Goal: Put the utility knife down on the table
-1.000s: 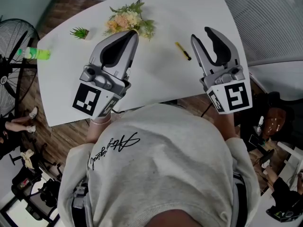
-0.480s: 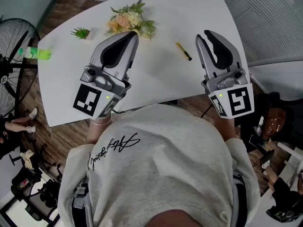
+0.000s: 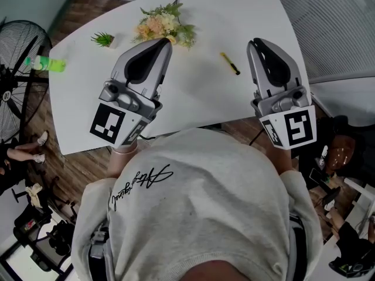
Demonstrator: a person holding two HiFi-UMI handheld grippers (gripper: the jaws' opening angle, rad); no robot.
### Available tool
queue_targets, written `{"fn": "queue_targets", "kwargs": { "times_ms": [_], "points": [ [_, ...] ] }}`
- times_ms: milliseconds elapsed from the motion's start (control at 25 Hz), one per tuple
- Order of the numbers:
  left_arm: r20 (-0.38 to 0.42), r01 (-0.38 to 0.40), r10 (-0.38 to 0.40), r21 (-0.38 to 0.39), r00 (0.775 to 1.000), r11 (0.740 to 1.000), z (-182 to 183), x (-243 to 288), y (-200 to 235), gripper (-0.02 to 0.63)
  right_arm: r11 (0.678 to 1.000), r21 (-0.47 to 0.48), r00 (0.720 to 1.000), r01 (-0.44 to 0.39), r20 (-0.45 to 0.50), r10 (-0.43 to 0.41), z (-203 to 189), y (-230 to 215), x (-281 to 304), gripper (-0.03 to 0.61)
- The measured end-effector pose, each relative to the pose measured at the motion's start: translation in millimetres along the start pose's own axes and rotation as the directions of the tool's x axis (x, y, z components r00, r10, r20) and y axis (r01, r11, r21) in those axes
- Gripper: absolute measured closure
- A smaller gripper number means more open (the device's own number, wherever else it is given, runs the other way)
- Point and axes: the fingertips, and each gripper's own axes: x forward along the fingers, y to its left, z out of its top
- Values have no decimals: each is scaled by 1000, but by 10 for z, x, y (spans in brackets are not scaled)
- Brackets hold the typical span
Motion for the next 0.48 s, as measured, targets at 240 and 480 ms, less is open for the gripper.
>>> {"fn": "queue_targets", "kwargs": {
  "times_ms": [240,480],
  "points": [
    [-8,2,-2,4,1000,1000,-34,-7,17,615,1000,7,1000,2,10,-2,25,-21,16,555],
    [-5,-1,1,8,1000,1000,-30,0,34,615,1000,-2,1000,14,26,-14,47,-60,28,575]
  ]
}}
